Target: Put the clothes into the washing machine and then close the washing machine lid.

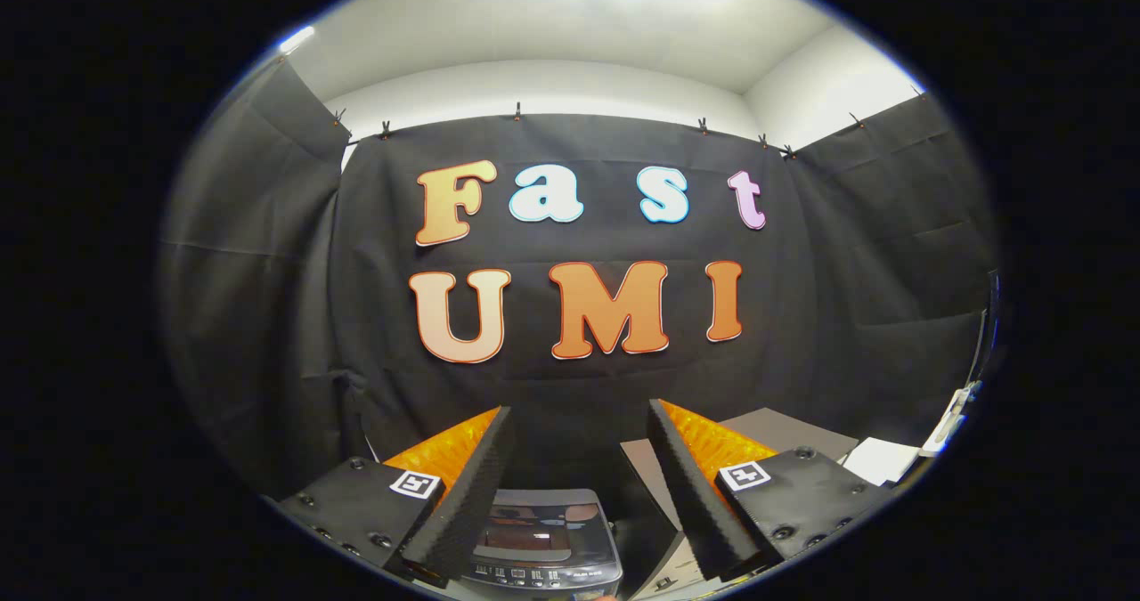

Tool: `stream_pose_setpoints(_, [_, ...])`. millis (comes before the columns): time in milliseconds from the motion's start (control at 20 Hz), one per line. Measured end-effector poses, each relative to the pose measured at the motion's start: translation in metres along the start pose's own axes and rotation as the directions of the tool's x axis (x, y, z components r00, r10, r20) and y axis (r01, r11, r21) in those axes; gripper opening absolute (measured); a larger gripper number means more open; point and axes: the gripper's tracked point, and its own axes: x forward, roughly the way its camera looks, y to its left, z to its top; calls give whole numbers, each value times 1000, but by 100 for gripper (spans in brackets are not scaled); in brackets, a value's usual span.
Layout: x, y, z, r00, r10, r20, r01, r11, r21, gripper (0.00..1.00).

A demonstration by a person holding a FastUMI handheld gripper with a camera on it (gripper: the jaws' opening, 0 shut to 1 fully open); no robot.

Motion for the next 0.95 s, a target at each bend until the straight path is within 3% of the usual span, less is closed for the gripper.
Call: stream_pose_setpoints(950, [19,-6,11,999,23,30,-23,1000,0,98])
